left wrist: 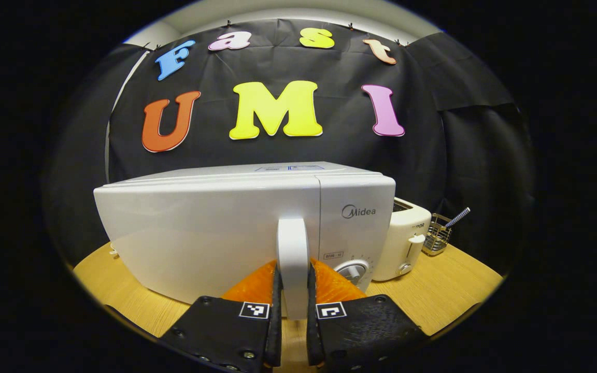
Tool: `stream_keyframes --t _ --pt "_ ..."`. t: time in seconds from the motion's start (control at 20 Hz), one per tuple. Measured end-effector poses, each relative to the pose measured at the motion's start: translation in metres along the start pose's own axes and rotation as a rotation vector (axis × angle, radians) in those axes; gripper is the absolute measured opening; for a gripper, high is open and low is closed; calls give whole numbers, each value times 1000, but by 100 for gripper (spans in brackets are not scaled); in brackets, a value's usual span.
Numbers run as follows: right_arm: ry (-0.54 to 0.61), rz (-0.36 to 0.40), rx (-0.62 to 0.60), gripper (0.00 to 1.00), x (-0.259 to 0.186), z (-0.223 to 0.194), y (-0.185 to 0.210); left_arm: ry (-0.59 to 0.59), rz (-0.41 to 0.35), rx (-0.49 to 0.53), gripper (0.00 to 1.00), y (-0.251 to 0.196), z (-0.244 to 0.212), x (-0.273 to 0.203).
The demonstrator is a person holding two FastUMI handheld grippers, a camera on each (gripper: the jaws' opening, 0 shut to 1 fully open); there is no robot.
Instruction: Open the microwave oven with the left hand, put the food in, and close the microwave oven.
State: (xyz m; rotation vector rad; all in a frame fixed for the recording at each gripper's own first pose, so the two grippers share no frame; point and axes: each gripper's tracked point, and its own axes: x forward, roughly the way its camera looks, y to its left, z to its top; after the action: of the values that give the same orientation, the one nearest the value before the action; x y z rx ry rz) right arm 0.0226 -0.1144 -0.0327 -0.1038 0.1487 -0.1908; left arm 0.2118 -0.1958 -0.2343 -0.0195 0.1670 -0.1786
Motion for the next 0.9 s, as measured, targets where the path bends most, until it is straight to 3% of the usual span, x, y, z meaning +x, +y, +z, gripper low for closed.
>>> stream_keyframes --t 0.05,0.1,0.15,0.35,0.4,0.45,0.55,0.6,0.65,0.9 --pt "-8 0 -6 94 -2 1 -1 4 -4 1 18 0 0 0" --pt "-11 -1 -12 94 -3 4 0 8 -8 5 16 0 -1 0" --pt "-14 0 -16 100 -4 4 -1 7 -11 2 16 0 -1 -1" --pt "-17 14 -10 100 -7 4 2 21 -26 0 16 -1 -2 -1" --pt "-17 17 -9 94 -7 5 3 27 -31 0 16 0 -3 -4" --pt "-17 20 -6 100 -7 5 3 47 -30 -8 16 0 -7 -10" --pt "-22 22 -9 100 -9 5 3 19 -37 32 16 2 -10 -29" --pt "-22 27 -14 94 -9 5 3 -7 -44 61 16 5 -9 -43" --pt "-21 37 -18 100 -10 4 7 1 -50 62 16 8 -13 -54" --pt "5 96 3 100 -12 -9 28 41 -67 47 15 25 -26 -103"
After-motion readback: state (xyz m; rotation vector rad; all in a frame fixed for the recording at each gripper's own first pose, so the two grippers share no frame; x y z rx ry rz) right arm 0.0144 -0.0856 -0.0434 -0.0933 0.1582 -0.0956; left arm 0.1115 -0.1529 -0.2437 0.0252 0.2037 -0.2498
